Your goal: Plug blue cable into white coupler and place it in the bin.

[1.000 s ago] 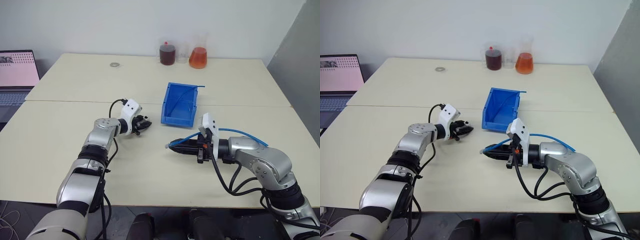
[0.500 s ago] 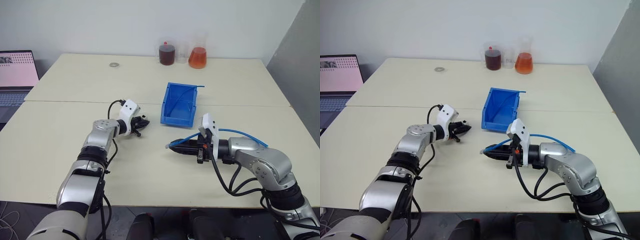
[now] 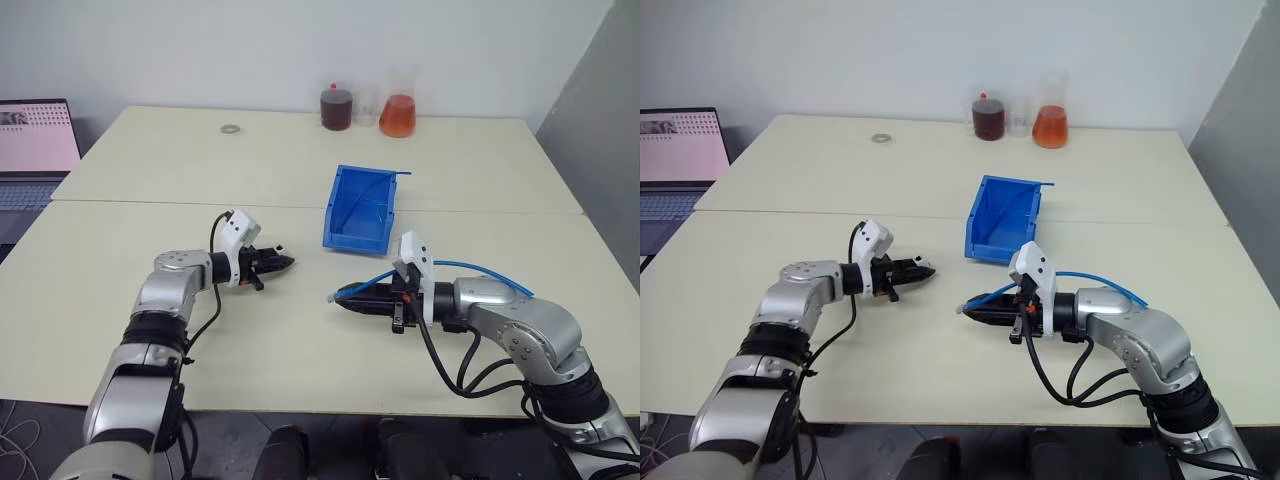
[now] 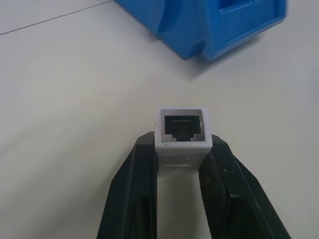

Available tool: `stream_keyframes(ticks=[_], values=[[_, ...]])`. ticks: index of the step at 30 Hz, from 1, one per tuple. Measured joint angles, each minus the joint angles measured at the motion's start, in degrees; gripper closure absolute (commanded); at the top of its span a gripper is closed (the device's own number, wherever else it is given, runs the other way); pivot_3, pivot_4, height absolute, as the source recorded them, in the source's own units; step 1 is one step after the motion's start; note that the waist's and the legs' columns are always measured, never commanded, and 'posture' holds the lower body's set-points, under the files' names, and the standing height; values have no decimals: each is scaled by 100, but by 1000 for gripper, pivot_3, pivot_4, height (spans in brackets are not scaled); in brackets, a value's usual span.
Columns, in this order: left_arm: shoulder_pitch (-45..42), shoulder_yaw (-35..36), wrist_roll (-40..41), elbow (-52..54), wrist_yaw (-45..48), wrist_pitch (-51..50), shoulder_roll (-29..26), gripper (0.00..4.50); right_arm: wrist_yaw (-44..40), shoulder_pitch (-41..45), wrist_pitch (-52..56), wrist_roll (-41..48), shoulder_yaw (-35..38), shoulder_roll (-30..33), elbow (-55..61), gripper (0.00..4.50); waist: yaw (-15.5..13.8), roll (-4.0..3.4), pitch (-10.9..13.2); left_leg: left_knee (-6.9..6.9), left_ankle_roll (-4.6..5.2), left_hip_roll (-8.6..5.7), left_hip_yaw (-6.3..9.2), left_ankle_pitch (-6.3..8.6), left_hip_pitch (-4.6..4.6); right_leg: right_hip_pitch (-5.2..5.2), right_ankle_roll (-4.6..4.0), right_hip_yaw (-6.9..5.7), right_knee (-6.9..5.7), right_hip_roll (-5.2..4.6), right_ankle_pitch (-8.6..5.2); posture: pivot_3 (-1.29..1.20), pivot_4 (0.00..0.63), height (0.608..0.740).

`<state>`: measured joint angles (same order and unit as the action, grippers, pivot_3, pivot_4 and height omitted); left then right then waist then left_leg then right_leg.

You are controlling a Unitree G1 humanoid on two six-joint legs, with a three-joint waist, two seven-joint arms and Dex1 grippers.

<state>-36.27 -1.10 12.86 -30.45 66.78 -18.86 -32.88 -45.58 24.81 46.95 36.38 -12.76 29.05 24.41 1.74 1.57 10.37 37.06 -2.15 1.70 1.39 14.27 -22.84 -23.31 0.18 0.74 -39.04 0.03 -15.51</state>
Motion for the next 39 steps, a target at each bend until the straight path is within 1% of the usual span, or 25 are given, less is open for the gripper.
stream_keyframes(ticks=[2,3,7,10,12,15,17,21,25,35,39], values=[[203,-97,-6,395,163,-10,-135,3701,-36,-47,-3,-32,-5,52,21,4248,-5,0,0,0,0,0,1,0,1,0,-1,-2,-1,0,0,0,150,740],[414,-246,-76,760,278,101,-290,3701,-61,-81,-4,-37,-25,81,60,4248,-2,0,0,-1,0,2,1,0,1,0,0,0,0,1,0,0,150,740],[807,-674,-323,1386,616,404,-603,3701,-130,-141,-4,-36,-23,223,123,4248,-8,0,0,0,0,1,-2,0,2,0,5,0,-1,0,-4,0,150,740],[897,-876,-451,1702,816,590,-781,3701,-187,-181,-4,-34,-23,313,168,4248,-7,0,0,0,0,0,-4,0,2,0,10,0,-1,1,-6,0,150,740],[923,-1091,-502,2146,1138,646,-1021,3701,-202,-222,-2,-30,-15,402,216,4248,-8,-1,0,0,0,0,-7,0,1,0,11,2,1,1,-7,0,150,740],[923,-1181,-501,2399,1304,595,-1102,3701,-216,-248,2,-21,-15,425,247,4248,-8,0,0,0,0,0,-7,0,1,0,21,1,1,2,-13,0,150,740],[927,-1382,-517,2640,1477,457,-1179,3701,-220,-282,4,-20,-21,454,297,4248,-7,0,0,0,0,0,-7,0,0,0,22,0,1,4,-13,0,150,740],[947,-1623,-574,2832,1634,334,-1251,3701,-195,-275,4,-72,-66,453,304,4248,-5,0,0,0,1,1,-8,0,1,0,22,2,0,6,-13,0,150,740],[973,-1888,-675,3020,1785,192,-1319,3701,-182,-114,12,-260,-338,424,283,4248,1,-1,0,0,1,2,-7,0,2,0,22,2,-1,10,-14,0,150,740],[842,-2005,-849,3002,1870,214,-1304,3701,-184,451,14,-841,-1041,159,-94,4248,-5,0,0,1,1,2,-6,0,2,0,22,1,-1,10,-14,0,150,740],[838,-2005,-889,2991,1795,251,-1284,3701,-188,780,19,-1108,-1421,-129,-462,4248,-1,-2,0,1,1,2,-7,0,7,0,22,2,-5,10,-14,0,150,740]])
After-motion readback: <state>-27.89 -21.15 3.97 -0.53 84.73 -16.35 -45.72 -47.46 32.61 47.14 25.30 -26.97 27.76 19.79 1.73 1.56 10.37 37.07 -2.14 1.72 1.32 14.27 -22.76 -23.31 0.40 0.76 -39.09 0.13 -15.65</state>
